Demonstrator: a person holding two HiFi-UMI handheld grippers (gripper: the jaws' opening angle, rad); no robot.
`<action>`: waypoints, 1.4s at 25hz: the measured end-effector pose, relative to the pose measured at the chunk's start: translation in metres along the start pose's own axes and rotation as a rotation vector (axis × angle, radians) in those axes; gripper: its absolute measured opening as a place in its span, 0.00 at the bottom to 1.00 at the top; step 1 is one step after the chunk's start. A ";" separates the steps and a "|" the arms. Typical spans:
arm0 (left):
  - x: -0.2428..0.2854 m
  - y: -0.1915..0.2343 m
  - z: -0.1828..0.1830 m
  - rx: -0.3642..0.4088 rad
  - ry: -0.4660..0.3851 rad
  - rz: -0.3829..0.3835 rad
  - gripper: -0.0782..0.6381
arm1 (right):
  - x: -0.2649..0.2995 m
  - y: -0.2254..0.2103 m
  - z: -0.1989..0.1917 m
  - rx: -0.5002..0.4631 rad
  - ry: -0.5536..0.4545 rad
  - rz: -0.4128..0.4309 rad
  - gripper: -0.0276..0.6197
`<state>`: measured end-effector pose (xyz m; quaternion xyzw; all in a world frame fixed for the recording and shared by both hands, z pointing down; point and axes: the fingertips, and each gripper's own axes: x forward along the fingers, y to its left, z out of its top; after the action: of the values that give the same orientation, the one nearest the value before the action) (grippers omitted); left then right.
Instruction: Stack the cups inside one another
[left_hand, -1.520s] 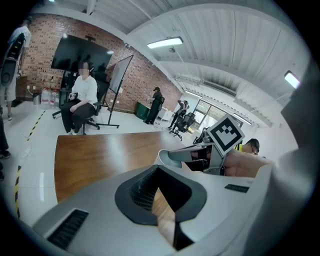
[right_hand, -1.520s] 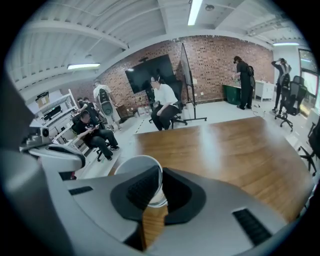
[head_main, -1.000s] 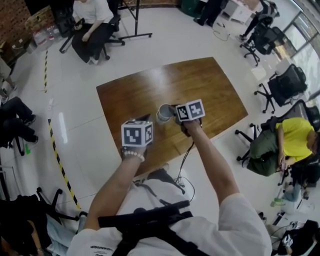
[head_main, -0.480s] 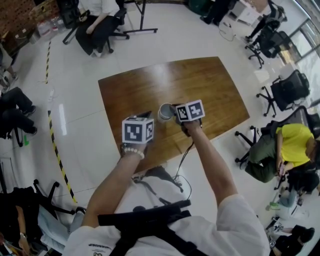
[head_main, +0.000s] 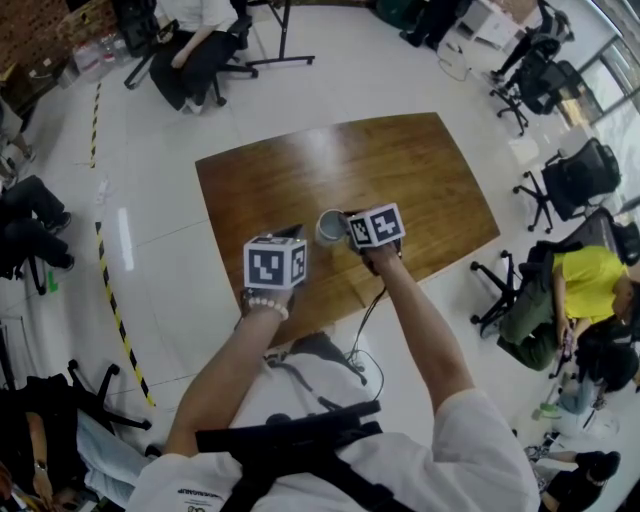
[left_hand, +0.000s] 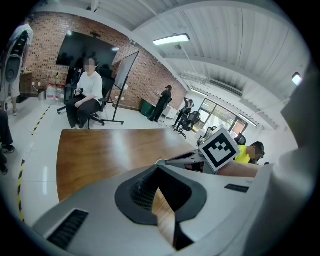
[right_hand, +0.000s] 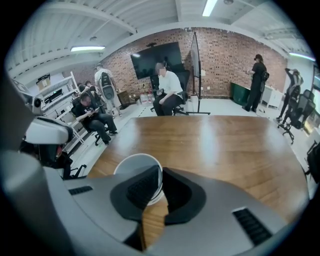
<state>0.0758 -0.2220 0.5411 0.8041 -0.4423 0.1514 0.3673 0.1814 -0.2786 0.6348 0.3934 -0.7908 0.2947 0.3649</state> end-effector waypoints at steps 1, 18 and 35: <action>0.000 0.000 0.000 -0.001 0.000 0.001 0.10 | 0.000 0.000 -0.001 -0.005 0.003 -0.003 0.09; -0.010 0.014 -0.007 0.002 -0.031 -0.001 0.10 | -0.064 0.012 0.022 0.094 -0.244 -0.029 0.25; -0.043 -0.008 -0.021 0.181 -0.021 -0.100 0.10 | -0.164 0.054 -0.018 0.294 -0.565 -0.198 0.04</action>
<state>0.0603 -0.1781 0.5274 0.8566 -0.3900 0.1638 0.2956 0.2120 -0.1710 0.5026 0.5828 -0.7677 0.2479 0.0974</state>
